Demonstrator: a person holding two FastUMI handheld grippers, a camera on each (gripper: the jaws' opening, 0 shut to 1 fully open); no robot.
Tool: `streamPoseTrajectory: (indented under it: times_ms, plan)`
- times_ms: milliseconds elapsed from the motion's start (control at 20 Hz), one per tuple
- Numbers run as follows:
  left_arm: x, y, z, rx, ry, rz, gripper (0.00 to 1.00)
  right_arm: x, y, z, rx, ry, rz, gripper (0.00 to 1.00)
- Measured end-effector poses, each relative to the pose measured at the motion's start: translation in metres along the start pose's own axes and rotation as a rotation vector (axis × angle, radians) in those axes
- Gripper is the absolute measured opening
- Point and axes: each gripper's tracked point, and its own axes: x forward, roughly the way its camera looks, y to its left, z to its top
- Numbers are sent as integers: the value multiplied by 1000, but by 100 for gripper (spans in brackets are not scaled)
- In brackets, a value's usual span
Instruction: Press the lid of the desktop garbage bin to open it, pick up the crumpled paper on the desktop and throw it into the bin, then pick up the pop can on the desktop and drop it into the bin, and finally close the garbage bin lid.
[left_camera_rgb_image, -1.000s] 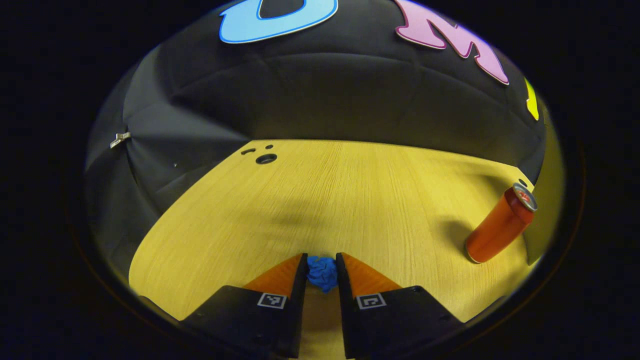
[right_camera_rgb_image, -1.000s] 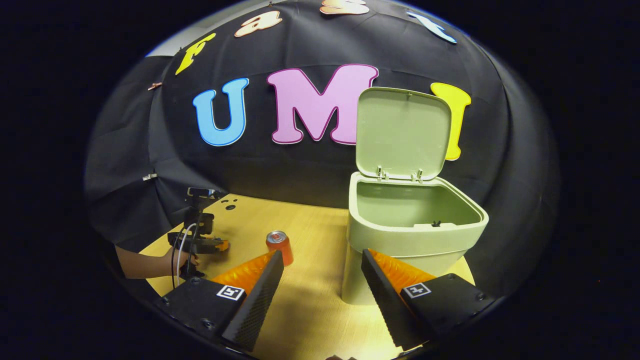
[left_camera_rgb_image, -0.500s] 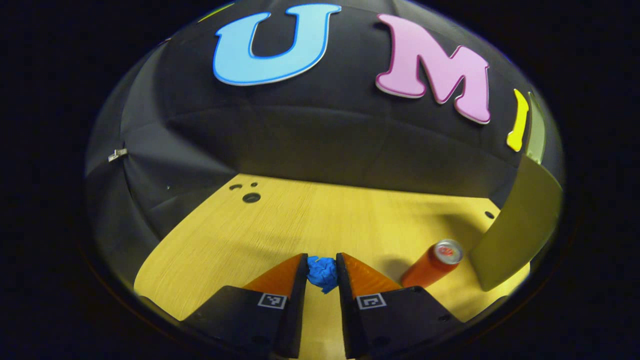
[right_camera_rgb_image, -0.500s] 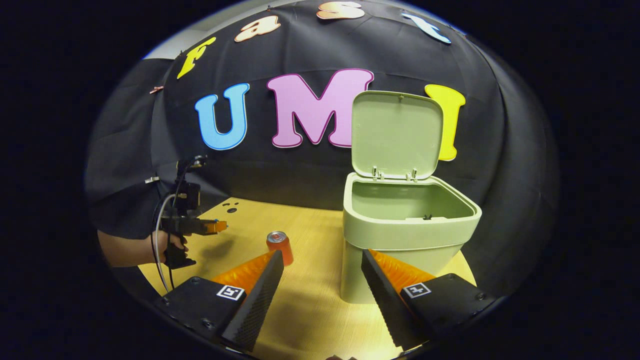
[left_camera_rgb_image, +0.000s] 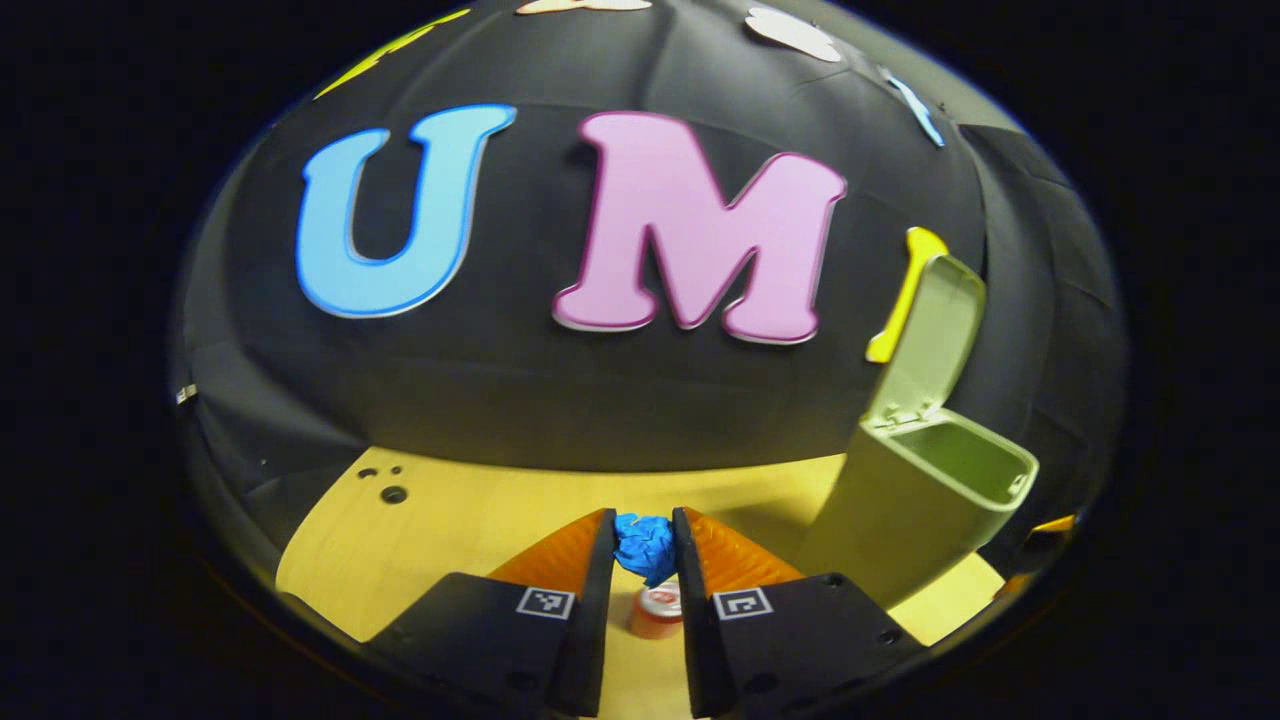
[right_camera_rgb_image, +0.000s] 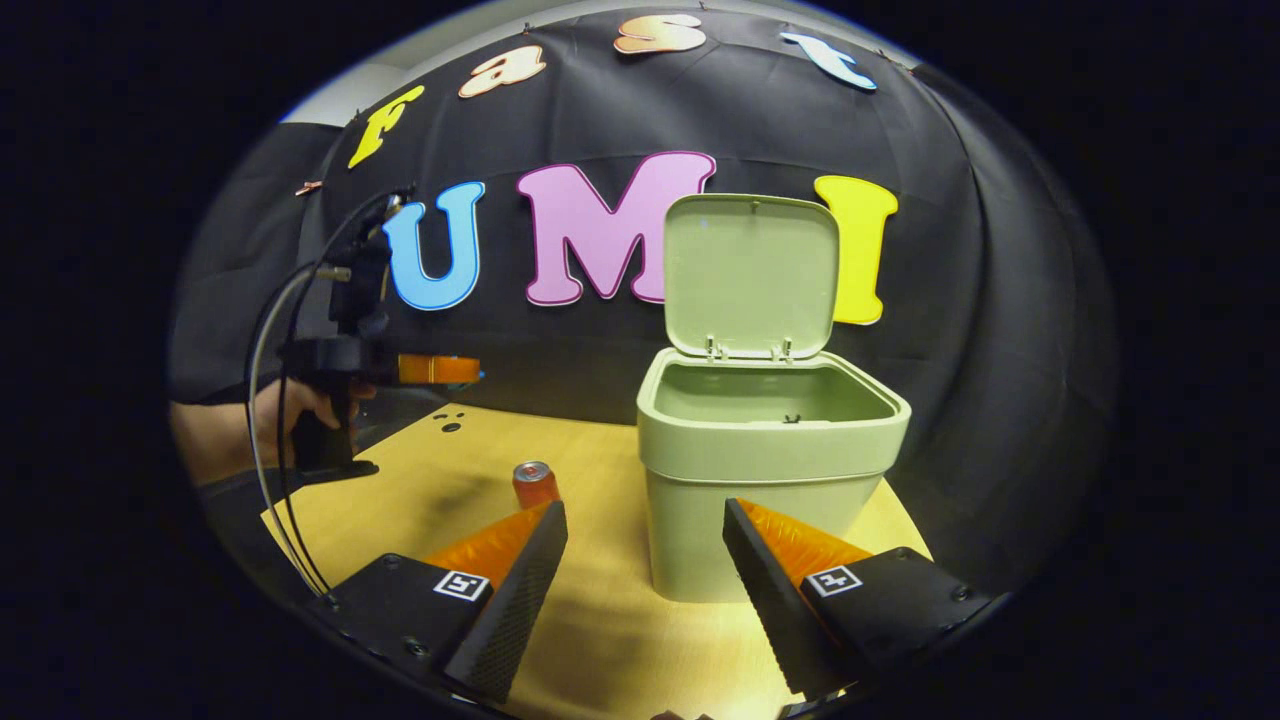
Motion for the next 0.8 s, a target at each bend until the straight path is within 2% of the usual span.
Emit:
streamPoseTrajectory:
  times_ms: [200,450,600,800]
  plan:
    - [3,-80,34,54,-35,-173,34,-2,-15,1,42,-8,-41,98]
    - [8,-174,49,104,-54,-387,36,-6,-36,-7,84,5,-89,98]
    - [17,-218,31,131,-21,-478,36,-13,-48,-13,101,16,-123,98]
    - [30,-250,11,132,21,-533,36,-16,-62,-24,129,49,-151,99]
